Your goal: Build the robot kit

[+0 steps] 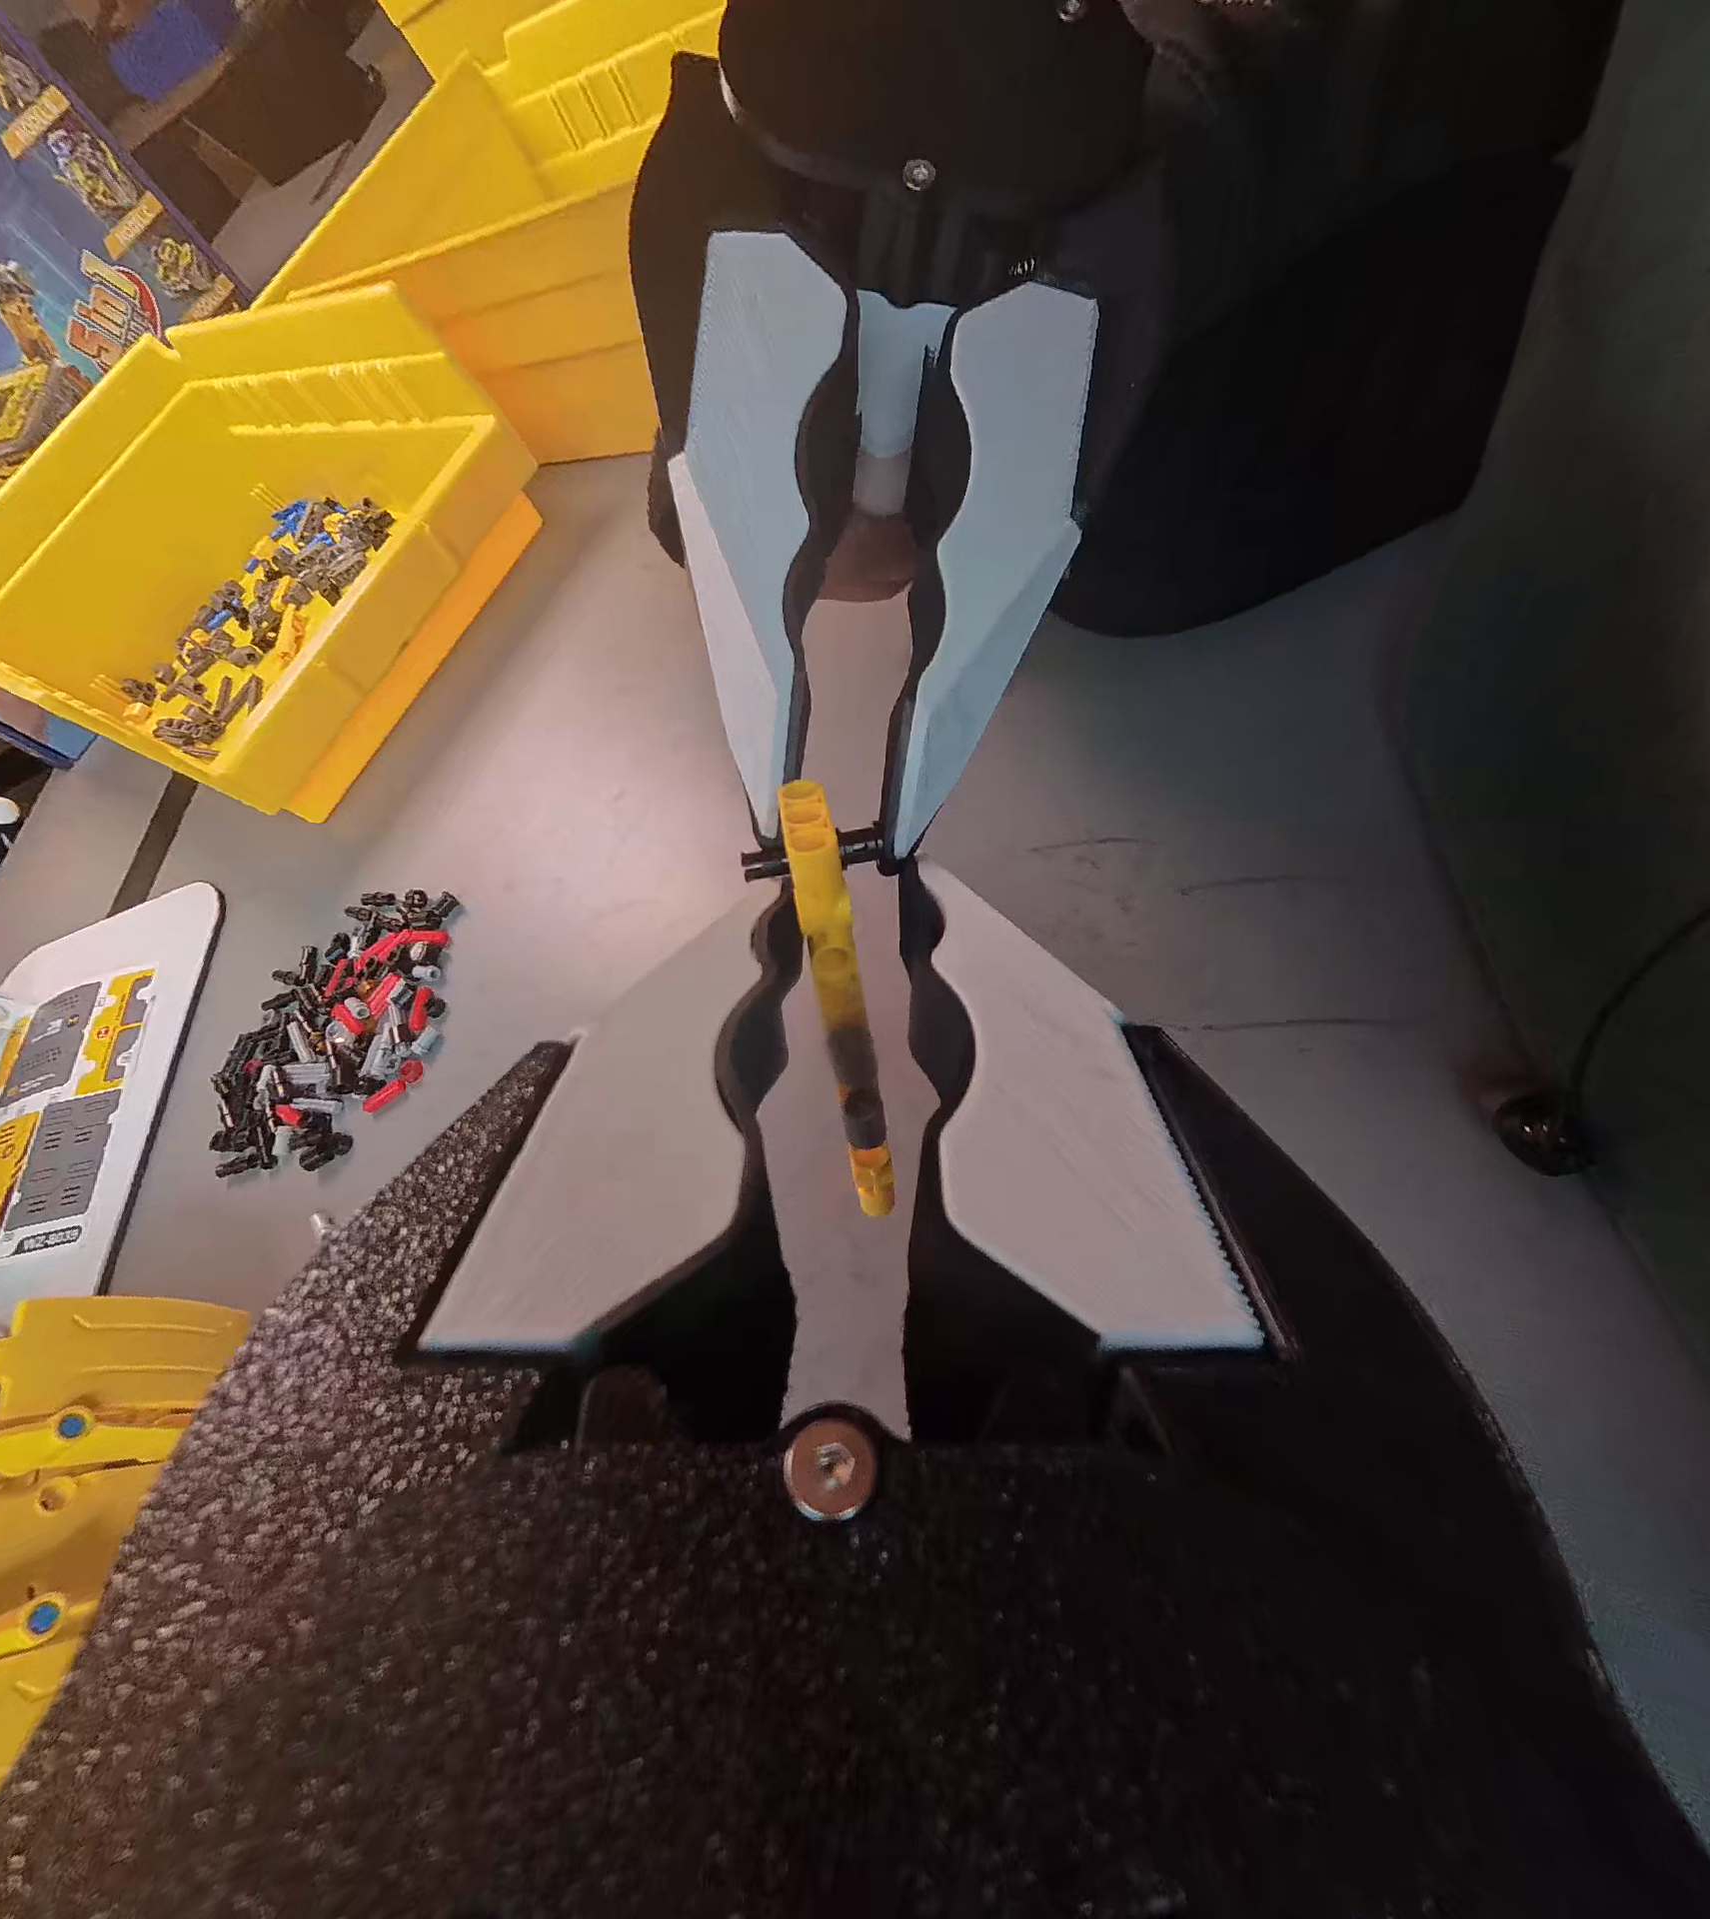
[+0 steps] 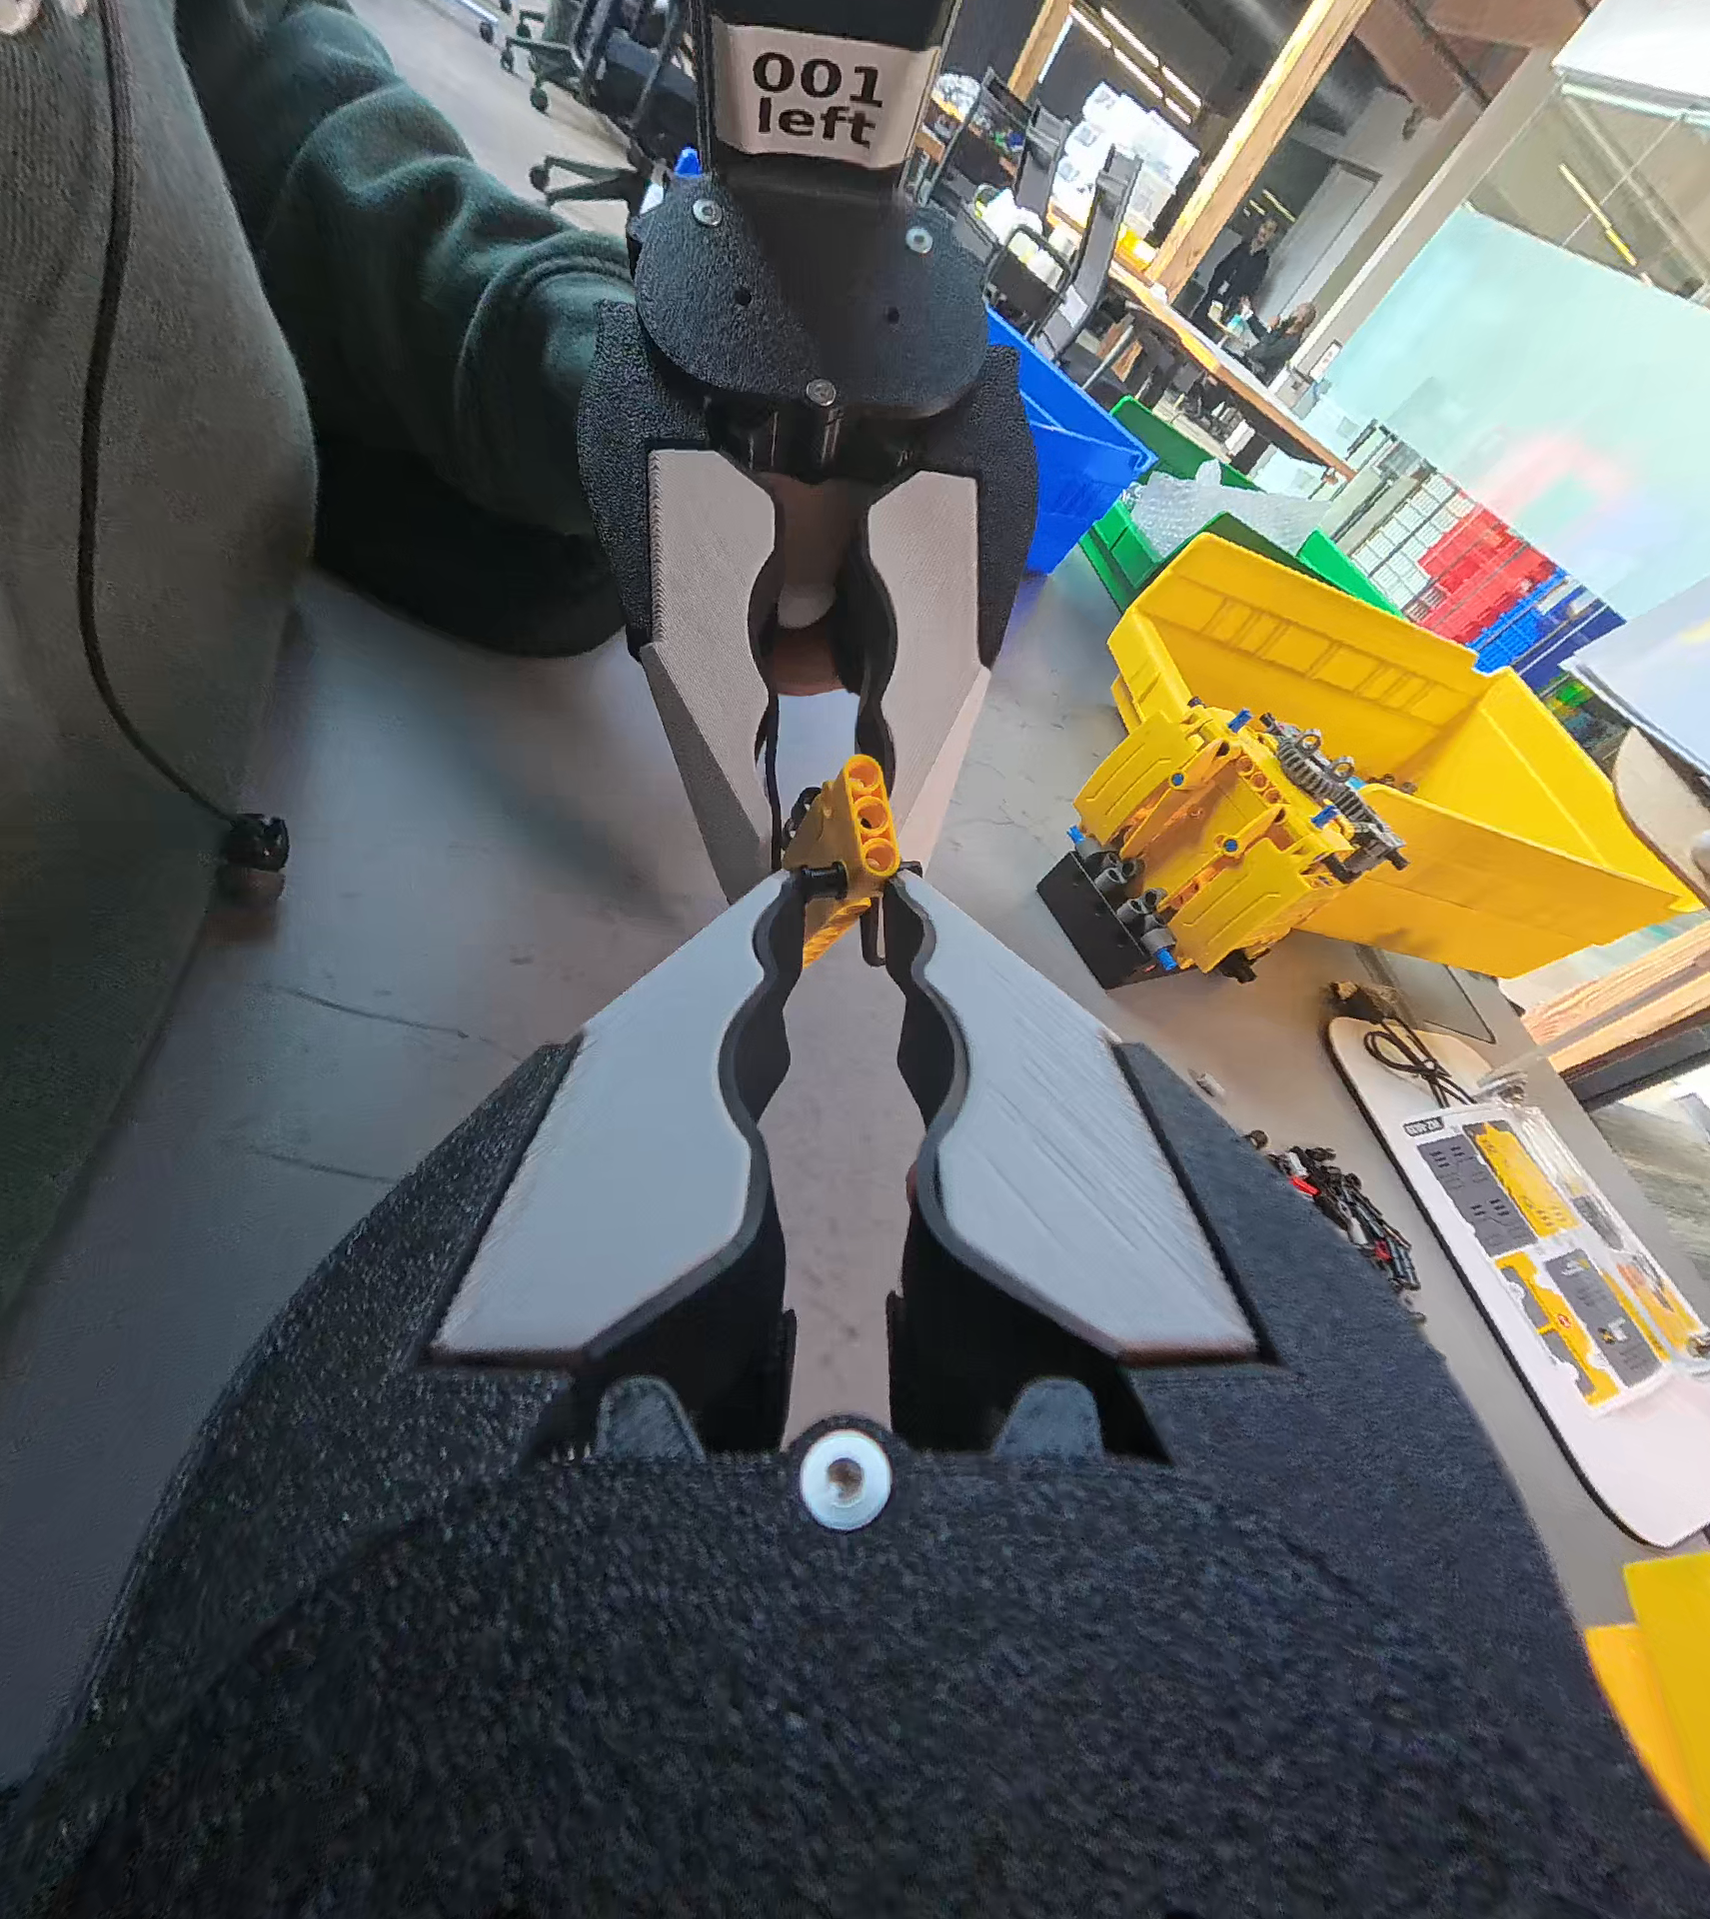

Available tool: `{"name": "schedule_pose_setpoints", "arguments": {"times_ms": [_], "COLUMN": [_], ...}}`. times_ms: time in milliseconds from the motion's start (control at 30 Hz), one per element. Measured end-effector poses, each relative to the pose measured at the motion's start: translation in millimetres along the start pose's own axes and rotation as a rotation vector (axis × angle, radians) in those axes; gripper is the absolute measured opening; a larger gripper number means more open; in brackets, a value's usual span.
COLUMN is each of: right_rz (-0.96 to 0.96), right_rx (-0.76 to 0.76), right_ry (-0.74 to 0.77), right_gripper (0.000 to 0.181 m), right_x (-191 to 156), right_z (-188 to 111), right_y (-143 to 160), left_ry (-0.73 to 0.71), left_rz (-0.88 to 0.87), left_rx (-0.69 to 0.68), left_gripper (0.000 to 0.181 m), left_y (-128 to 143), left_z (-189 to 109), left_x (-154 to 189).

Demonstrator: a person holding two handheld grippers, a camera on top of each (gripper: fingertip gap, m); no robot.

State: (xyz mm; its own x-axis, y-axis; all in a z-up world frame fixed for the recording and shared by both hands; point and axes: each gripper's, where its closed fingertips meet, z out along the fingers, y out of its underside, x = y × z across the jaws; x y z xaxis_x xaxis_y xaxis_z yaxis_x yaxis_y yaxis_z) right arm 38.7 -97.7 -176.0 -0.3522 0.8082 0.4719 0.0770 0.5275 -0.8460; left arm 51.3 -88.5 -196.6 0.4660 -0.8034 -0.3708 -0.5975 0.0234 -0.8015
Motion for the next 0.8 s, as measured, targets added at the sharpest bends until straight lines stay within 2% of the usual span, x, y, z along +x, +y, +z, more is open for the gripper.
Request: {"name": "schedule_pose_setpoints", "arguments": {"times_ms": [33,200,267,367,400,500,633,667,800], "right_rz": [-0.003,0.009,0.028,0.124,0.168,0.258,0.381,0.379,0.289], "right_rx": [-0.004,0.020,0.037,0.103,0.137,0.165,0.086,0.062,-0.088], "right_ry": [-0.001,0.011,0.016,0.052,0.054,0.063,0.055,0.064,0.083], "right_gripper": [0.014,0.015,0.016,0.016,0.016,0.016,0.015,0.000,0.004], "right_x": [-0.1,3.7,7.2,22.0,26.6,36.4,41.8,42.6,36.6], "right_z": [-0.1,-1.3,-2.7,-10.8,-14.2,-18.5,-13.9,-13.3,-5.8], "right_y": [1.0,0.1,-0.8,-5.0,-8.1,-6.8,13.2,17.9,41.5], "left_ry": [-0.001,0.001,-0.039,-0.080,-0.097,-0.109,-0.045,-0.030,0.006], "left_rz": [0.008,-0.017,-0.018,-0.032,-0.046,-0.125,-0.298,-0.336,-0.364], "left_rx": [-0.009,0.029,0.052,0.070,0.071,0.084,0.104,0.113,0.038], "left_gripper": [0.018,0.020,0.010,0.017,0.011,0.007,0.007,0.007,0.007], "left_y": [0.8,-1.6,-0.3,2.9,4.2,5.9,13.6,13.6,26.2], "left_z": [0.5,0.8,-0.6,-5.4,-5.9,-7.7,-11.9,-13.3,-9.8], "left_x": [-0.2,-2.9,-10.6,-19.0,-22.8,-32.0,-37.0,-38.5,-34.2]}}
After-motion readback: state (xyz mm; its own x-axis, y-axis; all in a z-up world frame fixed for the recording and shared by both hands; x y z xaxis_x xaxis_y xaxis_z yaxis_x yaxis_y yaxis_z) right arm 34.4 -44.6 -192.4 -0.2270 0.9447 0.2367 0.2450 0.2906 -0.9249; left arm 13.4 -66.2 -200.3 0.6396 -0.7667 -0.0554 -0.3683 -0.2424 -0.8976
